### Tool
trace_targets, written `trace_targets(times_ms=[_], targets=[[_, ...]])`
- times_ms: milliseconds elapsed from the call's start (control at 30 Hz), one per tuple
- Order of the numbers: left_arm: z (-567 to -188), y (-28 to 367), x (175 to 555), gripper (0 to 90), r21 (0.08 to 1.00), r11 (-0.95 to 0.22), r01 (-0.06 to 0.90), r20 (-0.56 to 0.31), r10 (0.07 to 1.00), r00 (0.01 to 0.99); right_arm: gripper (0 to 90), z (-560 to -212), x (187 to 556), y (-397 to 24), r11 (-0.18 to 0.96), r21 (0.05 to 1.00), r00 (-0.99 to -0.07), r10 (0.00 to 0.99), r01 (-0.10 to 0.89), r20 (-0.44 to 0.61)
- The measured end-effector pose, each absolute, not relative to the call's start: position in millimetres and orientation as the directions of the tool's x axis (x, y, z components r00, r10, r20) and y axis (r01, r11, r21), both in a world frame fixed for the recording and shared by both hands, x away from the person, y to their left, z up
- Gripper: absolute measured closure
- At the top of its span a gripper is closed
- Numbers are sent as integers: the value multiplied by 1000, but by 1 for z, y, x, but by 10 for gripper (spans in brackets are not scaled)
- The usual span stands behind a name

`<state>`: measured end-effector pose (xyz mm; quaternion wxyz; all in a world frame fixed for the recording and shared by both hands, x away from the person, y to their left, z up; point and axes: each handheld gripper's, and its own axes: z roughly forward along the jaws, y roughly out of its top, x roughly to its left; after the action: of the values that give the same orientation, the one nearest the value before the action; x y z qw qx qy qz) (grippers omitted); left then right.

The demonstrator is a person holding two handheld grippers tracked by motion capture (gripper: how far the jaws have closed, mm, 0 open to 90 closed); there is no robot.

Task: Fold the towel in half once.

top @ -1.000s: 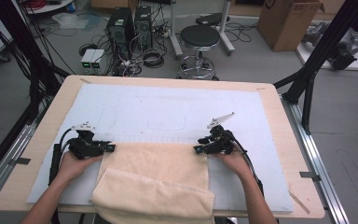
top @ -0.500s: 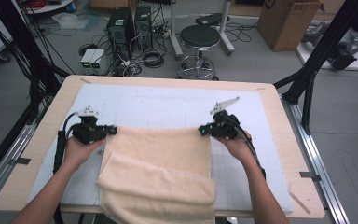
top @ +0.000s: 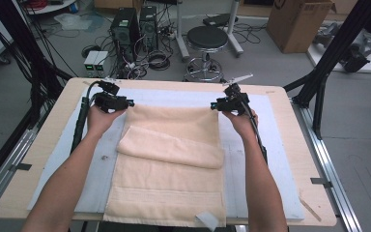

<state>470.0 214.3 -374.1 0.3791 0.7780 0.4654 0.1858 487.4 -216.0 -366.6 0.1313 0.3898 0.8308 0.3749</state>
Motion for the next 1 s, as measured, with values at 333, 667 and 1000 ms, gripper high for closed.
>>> trace_targets(times_ms=[333,667,1000], targets=[[-407,226,442,580,770,-256,585,-178,794,582,518,-384,453,-228,428,734,-716,690,527,112],[-429,225,421,545,719,-303,625,-213,761,613,506,-406,403,-244,432,742,-767,619,513,170],[-432,227,413,619,714,-308,629,-221,754,619,499,-415,392,-240,499,652,-785,563,571,257]])
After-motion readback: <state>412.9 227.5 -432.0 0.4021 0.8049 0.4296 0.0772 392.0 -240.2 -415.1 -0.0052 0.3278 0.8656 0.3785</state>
